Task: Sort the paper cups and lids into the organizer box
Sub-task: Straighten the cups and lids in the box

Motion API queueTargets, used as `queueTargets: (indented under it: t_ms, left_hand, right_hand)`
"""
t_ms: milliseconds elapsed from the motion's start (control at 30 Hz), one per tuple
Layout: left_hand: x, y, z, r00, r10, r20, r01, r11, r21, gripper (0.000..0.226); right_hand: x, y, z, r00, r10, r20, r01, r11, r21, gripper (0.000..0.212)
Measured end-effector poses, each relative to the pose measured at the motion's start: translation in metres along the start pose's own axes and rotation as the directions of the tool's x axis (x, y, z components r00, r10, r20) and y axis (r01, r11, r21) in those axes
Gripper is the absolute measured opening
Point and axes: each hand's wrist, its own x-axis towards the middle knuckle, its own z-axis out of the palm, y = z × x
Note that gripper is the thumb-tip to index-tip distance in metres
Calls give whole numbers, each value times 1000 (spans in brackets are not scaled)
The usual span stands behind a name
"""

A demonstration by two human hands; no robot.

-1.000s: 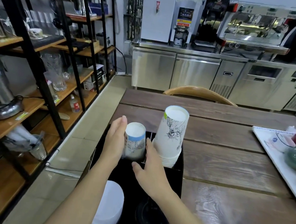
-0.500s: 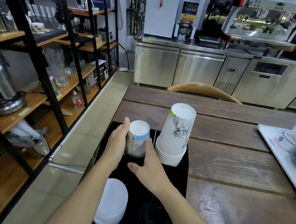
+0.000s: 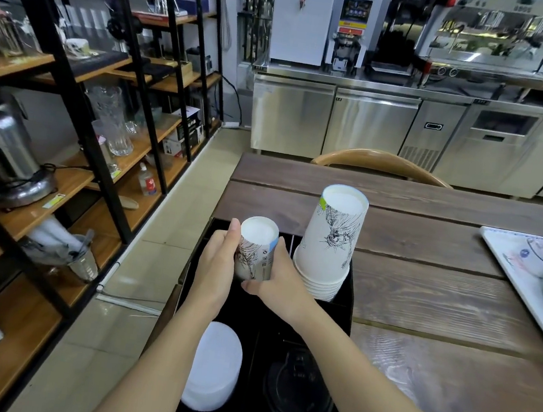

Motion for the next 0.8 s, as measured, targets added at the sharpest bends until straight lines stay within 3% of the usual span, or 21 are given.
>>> queueTargets:
  t_ms: [167,333,433,533,633,800]
  left_hand:
    - [-6,3,-2,1000,-1,9,1,1000,-11,31]
    - [-19,2,-3,999,4,-53,-1,999,47,21]
    - [-27,-7,-4,983,86,-161,-50,975,217,37]
    - [-45,-10,-1,950,232,-210,-149,925,350,35]
    - [-64,-13,3,959,259,-114,-203,910,361,20]
    - [-92,-32,9,989,126,78,-147,908,393,15]
  right_hand:
    - [-7,-11,-2,999,34,18,-35,999,5,86]
    - [-29,-23,-6,976,-136,-169,119,987,-109,30]
    - [-48,-20,-16,968,-109,-228,67,981,-185,28]
    - [-64,-8,-28,965,-29,-262,-25,979,-201,27]
    - [-81,4,-35,957,21,-289,-78,979,-187,22]
    - [-106,26,-36,958,36,-284,-116,956,-271,18]
